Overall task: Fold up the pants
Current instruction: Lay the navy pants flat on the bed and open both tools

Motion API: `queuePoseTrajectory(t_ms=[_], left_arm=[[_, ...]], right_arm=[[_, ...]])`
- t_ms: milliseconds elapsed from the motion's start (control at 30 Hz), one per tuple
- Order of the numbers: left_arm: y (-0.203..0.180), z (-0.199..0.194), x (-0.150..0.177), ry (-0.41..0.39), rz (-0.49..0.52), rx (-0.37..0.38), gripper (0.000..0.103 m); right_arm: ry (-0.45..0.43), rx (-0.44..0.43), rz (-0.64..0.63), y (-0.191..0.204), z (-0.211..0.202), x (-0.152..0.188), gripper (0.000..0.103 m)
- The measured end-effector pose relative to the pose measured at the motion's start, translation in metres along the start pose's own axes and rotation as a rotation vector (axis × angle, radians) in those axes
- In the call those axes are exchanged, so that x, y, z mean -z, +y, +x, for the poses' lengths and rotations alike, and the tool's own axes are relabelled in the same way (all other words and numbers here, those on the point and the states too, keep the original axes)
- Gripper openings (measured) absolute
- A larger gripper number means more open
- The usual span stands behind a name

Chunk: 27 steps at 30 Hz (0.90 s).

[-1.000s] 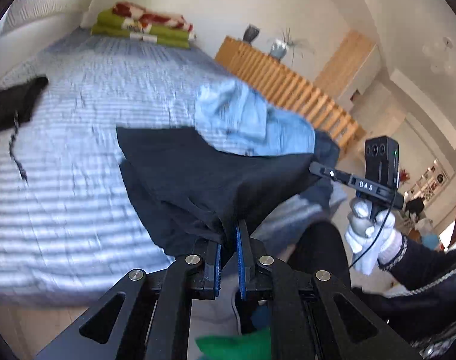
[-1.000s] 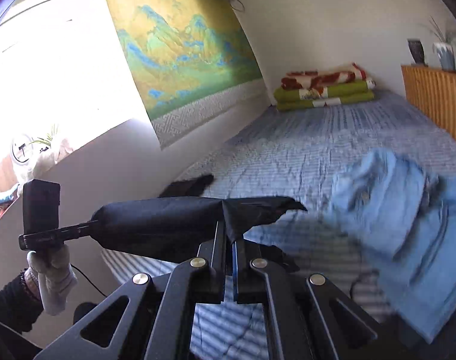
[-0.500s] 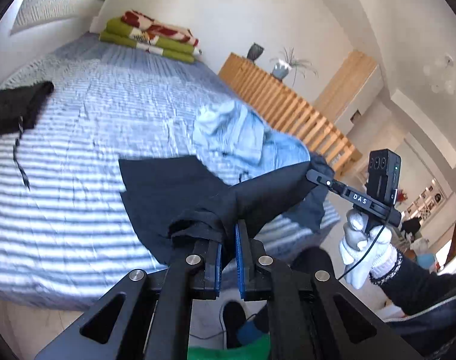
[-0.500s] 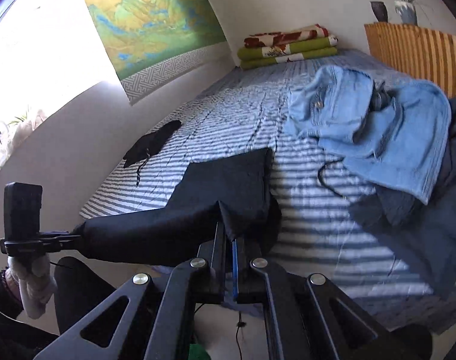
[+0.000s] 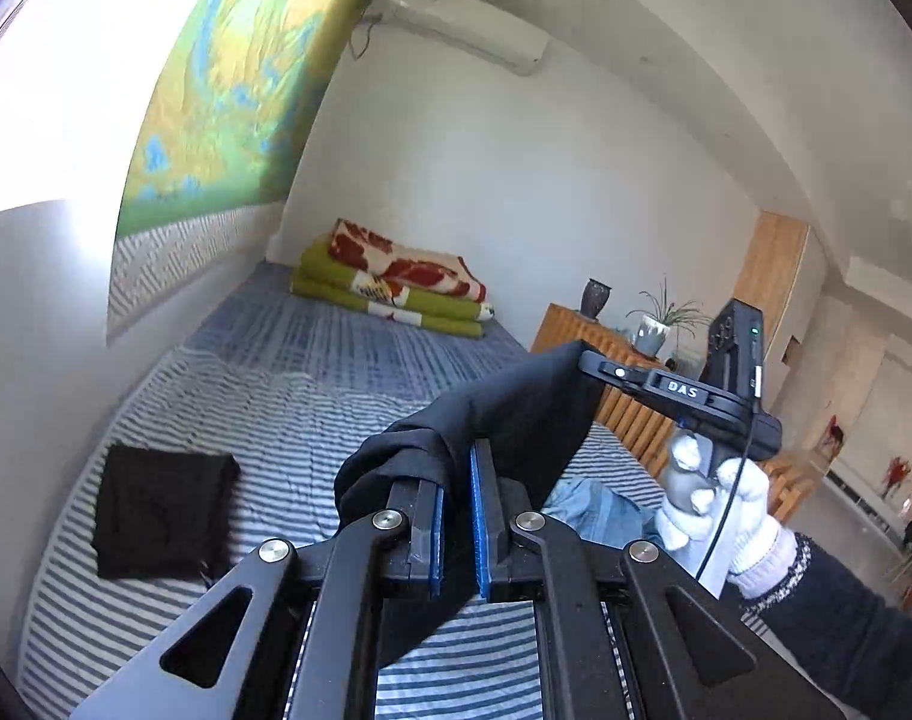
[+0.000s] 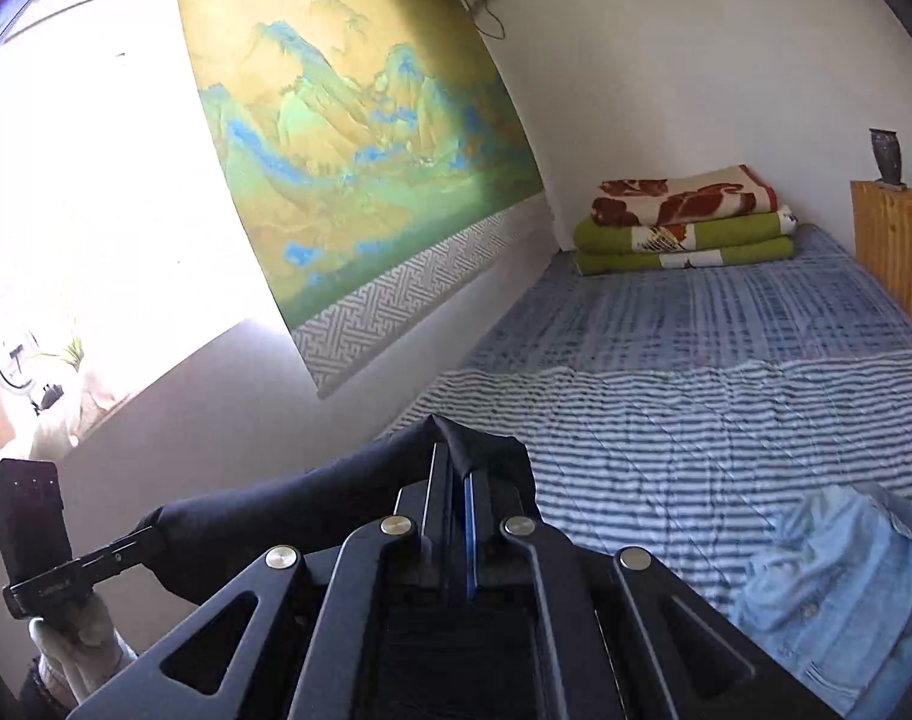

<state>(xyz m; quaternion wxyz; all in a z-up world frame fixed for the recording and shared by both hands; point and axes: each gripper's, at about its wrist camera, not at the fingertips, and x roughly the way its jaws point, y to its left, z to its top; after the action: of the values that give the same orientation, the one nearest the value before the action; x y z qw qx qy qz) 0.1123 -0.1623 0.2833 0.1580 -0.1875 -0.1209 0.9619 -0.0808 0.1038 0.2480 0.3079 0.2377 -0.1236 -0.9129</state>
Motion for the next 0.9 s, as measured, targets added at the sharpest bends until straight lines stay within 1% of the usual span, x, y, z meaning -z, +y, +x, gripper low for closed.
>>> queuePoseTrajectory(t_ms=[67,100,167,200,233,267,300,333,367,400,433,467,500,533,567,633,700,767,833,900], left_arm=[[-0.015,-0.016,0.0,0.001,0.038,-0.006,0.007],[-0.025,-0.021,0.007,0.016,0.057,-0.004,0.007],[-0.046,-0.019,0.034,0.075,0.071,0.009,0.007],[-0.055,-0.013,0.055,0.121,0.049,0.037,0.007],[-0.063,-0.001,0.079,0.186,0.007,0.08,0.011],[-0.072,0.019,0.109,0.301,-0.026,0.134,0.025],[-0.083,0.042,0.145,0.443,-0.051,0.19,0.034],[-0.093,0.06,0.181,0.554,-0.059,0.22,0.039],[-0.103,0.076,0.217,0.645,-0.042,0.23,0.038],[-0.11,0.088,0.248,0.722,-0.016,0.242,0.038],[-0.115,0.097,0.273,0.778,-0.001,0.25,0.038],[-0.114,0.102,0.29,0.804,-0.016,0.25,0.038],[-0.109,0.109,0.299,0.818,-0.044,0.255,0.038],[-0.105,0.112,0.304,0.814,-0.055,0.252,0.038],[-0.096,0.113,0.303,0.79,-0.061,0.231,0.038],[-0.069,0.117,0.292,0.727,-0.076,0.176,0.039],[-0.03,0.12,0.273,0.667,-0.085,0.092,0.04],[0.021,0.125,0.258,0.633,-0.164,0.006,0.042],[0.074,0.128,0.25,0.6,-0.23,-0.087,0.046],[0.12,0.136,0.241,0.586,-0.295,-0.144,0.048]], right_arm=[[-0.019,-0.068,-0.029,0.009,0.006,-0.008,0.002],[-0.021,-0.096,-0.047,0.011,0.008,-0.008,0.002],[-0.012,-0.135,-0.073,0.01,0.008,0.004,0.002],[0.004,-0.146,-0.081,0.003,0.008,0.015,0.002],[0.024,-0.152,-0.078,-0.006,0.006,0.029,0.002],[0.055,-0.151,-0.068,-0.02,0.005,0.046,0.003],[0.097,-0.138,-0.05,-0.038,0.004,0.066,0.004],[0.149,-0.108,-0.029,-0.059,0.004,0.089,0.005],[0.224,-0.042,-0.023,-0.083,0.004,0.116,0.014],[0.284,0.059,-0.022,-0.108,0.0,0.143,0.023],[0.335,0.162,0.005,-0.138,-0.006,0.171,0.024],[0.377,0.225,0.05,-0.165,-0.013,0.192,0.024],[0.403,0.268,0.105,-0.189,-0.025,0.212,0.025],[0.417,0.294,0.156,-0.208,-0.039,0.23,0.026],[0.42,0.307,0.182,-0.219,-0.053,0.241,0.026],[0.415,0.315,0.196,-0.223,-0.077,0.258,0.026],[0.424,0.314,0.204,-0.214,-0.093,0.272,0.026],[0.435,0.289,0.186,-0.191,-0.1,0.284,0.026],[0.449,0.277,0.153,-0.162,-0.096,0.293,0.026],[0.464,0.241,0.115,-0.129,-0.089,0.302,0.026]])
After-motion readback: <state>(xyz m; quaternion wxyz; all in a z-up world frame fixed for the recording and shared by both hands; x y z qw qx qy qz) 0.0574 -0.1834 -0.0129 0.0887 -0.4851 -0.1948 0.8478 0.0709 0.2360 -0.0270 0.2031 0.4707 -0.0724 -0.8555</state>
